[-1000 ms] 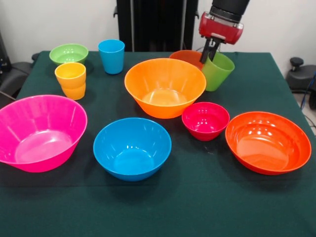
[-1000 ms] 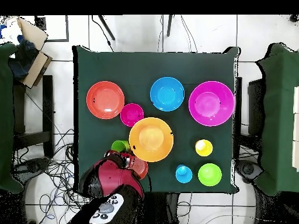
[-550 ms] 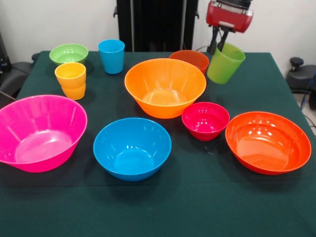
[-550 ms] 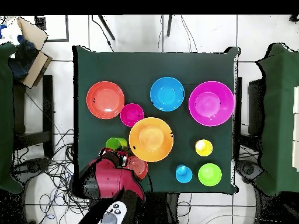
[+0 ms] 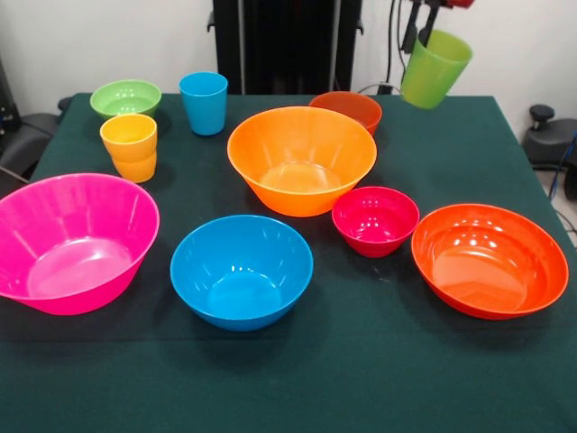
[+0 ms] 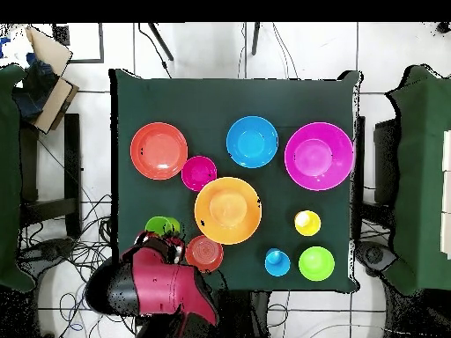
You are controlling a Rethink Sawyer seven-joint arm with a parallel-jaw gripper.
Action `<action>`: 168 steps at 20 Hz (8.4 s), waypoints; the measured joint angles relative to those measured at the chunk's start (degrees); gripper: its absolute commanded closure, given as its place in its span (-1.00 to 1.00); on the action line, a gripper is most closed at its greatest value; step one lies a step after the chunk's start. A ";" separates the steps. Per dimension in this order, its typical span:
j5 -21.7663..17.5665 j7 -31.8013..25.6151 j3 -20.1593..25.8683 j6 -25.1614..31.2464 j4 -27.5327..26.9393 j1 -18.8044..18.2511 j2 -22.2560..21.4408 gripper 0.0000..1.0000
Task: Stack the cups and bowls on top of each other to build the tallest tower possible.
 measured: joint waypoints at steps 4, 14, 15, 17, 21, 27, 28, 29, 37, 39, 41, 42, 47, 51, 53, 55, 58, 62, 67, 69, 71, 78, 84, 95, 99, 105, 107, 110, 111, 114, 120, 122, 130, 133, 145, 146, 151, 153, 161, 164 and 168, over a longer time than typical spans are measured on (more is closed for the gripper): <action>-0.02 0.00 1.29 2.28 0.86 -2.49 -3.25 1.00; -0.81 0.00 5.01 3.85 2.84 -10.82 -8.31 1.00; -1.03 0.00 5.24 3.85 2.90 -11.34 -8.35 1.00; -1.69 0.00 5.78 3.87 2.99 -12.54 -8.39 1.00; -3.98 0.00 7.12 3.85 3.07 -15.23 -8.39 1.00; -7.29 0.00 8.36 3.85 3.15 -16.51 -8.08 1.00; -7.55 0.00 8.45 3.85 3.17 -16.53 -7.99 1.00; -7.90 0.00 8.56 3.85 3.17 -16.55 -7.85 1.00; -11.80 0.00 11.48 2.64 3.93 -20.13 -7.00 1.00; -12.96 0.00 12.50 1.87 4.32 -22.28 -7.01 1.00; -14.28 0.00 13.37 1.10 4.63 -24.38 -7.00 1.00; -14.75 0.00 13.69 0.80 4.73 -25.13 -7.01 1.00; -16.97 0.00 16.34 0.27 5.53 -29.70 -7.44 1.00; -17.40 0.00 17.77 0.26 5.64 -31.06 -7.60 1.00; -17.40 0.00 18.39 0.27 5.51 -30.97 -7.45 1.00; -17.41 0.00 18.81 0.29 4.92 -30.77 -6.93 1.00; -17.41 0.00 19.14 0.27 3.31 -30.50 -5.56 1.00; -17.42 0.00 19.84 0.31 0.38 -30.42 -3.05 1.00; -17.42 0.00 22.38 1.60 -3.62 -31.45 0.02 1.00; -17.41 0.00 23.40 2.37 -4.51 -32.44 0.64 1.00; -17.42 0.00 24.29 3.22 -4.99 -33.50 0.94 1.00; -17.44 0.00 28.78 6.41 -4.85 -39.50 -0.08 1.00; -17.45 0.00 33.31 8.65 -3.66 -44.97 -4.10 1.00; -17.47 0.00 35.25 9.44 -3.63 -43.85 -5.63 1.00; -17.47 0.00 36.29 10.25 -3.63 -44.53 -6.01 1.00; -17.48 0.00 38.42 11.97 -3.62 -47.53 -6.77 1.00; -17.49 0.00 39.27 12.49 -3.62 -48.88 -7.09 1.00; -17.60 0.00 40.04 13.10 -3.62 -50.24 -7.40 1.00; -17.69 0.00 40.25 13.26 -3.63 -50.60 -7.46 1.00; -18.40 0.00 41.36 14.04 -3.62 -52.49 -7.50 1.00; -20.58 0.00 43.50 14.61 -3.62 -55.27 -7.42 1.00; -21.03 0.00 43.76 14.61 -3.63 -55.41 -7.27 1.00; -22.65 0.00 44.91 14.62 -3.63 -55.41 -7.16 1.00; -23.39 0.00 45.68 14.62 -3.62 -55.40 -7.15 1.00; -25.63 0.00 46.21 14.62 -3.66 -55.31 -7.16 -1.00; -25.84 0.00 46.21 14.62 -3.66 -55.31 -7.15 -1.00; -26.27 0.00 46.21 14.62 -3.69 -55.14 -7.14 -1.00; -26.27 0.00 46.21 14.62 -3.69 -54.96 -7.15 -1.00; -26.27 0.00 46.21 14.62 -3.69 -54.56 -7.15 -1.00; -26.27 0.00 46.21 14.62 -3.73 -54.26 -7.15 -1.00; -26.27 0.00 46.21 14.62 -4.16 -52.96 -6.85 -1.00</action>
